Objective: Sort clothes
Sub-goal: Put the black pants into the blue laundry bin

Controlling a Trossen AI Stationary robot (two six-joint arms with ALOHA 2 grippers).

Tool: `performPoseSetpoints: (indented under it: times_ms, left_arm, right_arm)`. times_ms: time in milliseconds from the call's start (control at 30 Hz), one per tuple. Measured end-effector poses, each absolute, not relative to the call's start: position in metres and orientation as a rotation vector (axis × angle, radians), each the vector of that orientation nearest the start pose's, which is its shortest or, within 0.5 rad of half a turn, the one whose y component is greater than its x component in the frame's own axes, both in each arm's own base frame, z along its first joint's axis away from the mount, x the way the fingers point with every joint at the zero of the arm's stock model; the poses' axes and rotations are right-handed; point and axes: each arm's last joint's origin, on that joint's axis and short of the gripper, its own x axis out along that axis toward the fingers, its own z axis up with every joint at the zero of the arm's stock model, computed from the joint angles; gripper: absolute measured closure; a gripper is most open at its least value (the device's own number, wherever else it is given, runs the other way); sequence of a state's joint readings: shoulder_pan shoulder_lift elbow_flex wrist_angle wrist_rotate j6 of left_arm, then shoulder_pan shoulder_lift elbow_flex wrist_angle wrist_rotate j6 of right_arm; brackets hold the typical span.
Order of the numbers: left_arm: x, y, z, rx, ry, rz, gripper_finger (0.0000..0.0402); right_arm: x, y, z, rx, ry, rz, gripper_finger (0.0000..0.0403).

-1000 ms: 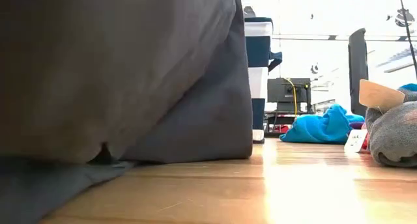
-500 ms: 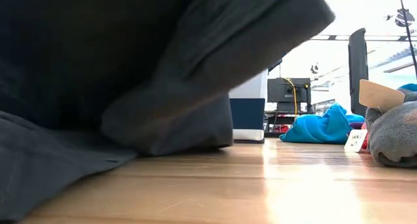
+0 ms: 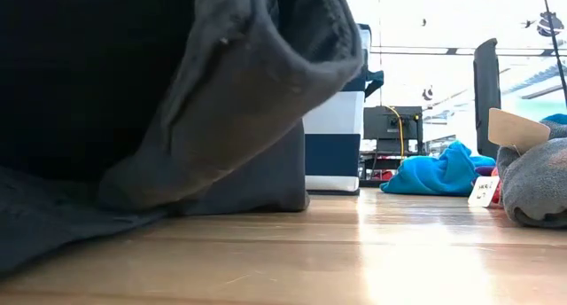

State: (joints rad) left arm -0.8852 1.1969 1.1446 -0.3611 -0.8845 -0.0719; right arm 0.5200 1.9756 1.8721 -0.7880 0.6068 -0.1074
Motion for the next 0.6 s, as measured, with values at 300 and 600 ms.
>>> performPoseSetpoints:
  times_ms: [300,600]
  left_arm:
    - [0.176,-0.18,0.362,0.246,0.264,-0.004,0.0402]
    - [0.176,-0.18,0.362,0.247,0.264,-0.004,0.0402]
  right_arm:
    - [0.388,0.203,0.314,-0.609,0.696,-0.007,0.0206]
    - [0.377,0.238,0.322,-0.505,0.575,0.066,0.0206]
